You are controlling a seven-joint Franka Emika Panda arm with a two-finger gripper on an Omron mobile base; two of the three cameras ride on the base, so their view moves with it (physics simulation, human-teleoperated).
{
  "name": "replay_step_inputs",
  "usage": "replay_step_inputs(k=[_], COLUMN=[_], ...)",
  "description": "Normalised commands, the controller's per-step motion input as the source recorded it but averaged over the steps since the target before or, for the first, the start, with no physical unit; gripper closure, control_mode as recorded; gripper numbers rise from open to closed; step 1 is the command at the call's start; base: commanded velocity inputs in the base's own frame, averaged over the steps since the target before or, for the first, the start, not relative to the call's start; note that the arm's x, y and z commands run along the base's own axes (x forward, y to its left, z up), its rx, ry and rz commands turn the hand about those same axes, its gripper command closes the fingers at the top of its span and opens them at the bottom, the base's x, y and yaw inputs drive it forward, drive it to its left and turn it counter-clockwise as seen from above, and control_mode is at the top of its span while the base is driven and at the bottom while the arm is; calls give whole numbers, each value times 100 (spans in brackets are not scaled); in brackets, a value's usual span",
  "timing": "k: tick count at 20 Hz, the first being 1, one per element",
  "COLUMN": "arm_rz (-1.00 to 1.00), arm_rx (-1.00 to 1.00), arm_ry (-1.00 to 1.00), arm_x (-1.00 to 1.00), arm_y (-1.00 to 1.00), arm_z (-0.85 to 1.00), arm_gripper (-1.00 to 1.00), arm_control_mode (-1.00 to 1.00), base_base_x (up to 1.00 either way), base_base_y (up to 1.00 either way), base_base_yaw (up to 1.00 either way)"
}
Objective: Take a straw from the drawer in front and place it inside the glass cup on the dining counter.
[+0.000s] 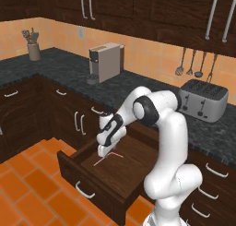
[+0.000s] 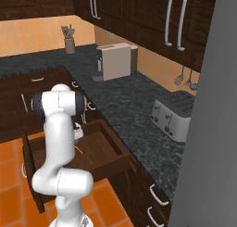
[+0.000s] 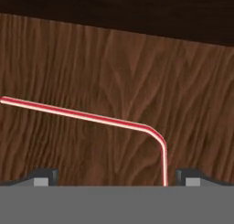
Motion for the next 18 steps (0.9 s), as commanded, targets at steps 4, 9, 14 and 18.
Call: replay_step_inputs(k=[4,9,14,18], arm_rz=[0,0,2,4], arm_rx=[0,0,0,0], arm_ry=[0,0,0,0], arm_x=[28,2,16,23], arm_y=[-16,-7,-10,-11], arm_z=[-34,-33,-20,-20], arm_gripper=[-100,-100,-100,-100], arm_control_mode=[-100,-100,-100,-100], base_base_x=[0,0,0,0], base_base_y=[0,0,0,0], base_base_yaw=[0,0,0,0])
